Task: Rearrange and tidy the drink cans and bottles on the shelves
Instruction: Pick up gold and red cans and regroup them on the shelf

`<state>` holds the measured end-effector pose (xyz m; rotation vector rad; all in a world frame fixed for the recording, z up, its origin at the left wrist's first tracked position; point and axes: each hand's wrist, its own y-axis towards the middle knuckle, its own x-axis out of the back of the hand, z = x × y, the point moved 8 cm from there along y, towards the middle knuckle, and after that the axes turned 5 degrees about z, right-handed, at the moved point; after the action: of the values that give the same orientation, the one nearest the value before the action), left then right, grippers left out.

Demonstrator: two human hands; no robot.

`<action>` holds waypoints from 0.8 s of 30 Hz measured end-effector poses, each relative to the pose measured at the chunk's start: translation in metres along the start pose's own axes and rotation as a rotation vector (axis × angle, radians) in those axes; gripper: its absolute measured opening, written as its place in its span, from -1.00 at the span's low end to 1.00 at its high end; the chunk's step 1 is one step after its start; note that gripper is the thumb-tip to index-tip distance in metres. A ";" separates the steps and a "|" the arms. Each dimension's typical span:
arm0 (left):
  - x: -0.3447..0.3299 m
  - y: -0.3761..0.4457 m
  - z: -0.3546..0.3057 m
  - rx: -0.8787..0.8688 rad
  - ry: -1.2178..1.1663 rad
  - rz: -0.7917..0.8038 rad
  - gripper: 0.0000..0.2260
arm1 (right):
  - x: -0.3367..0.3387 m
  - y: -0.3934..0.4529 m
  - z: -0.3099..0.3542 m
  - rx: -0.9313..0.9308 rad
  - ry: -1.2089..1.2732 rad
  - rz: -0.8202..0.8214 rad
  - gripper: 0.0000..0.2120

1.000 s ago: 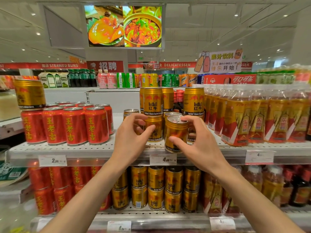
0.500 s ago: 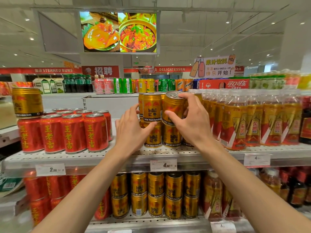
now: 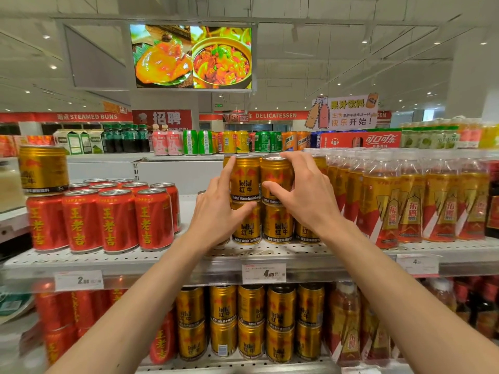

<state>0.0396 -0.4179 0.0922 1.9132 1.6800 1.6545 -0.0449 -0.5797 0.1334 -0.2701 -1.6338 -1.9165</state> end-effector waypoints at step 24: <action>0.004 0.004 -0.007 -0.048 -0.033 0.014 -0.13 | -0.012 0.005 -0.009 -0.030 -0.141 0.069 -0.26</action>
<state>0.0359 -0.4203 0.1003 1.9241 1.6038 1.6438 -0.0307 -0.5849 0.1289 -0.4773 -1.6635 -1.9082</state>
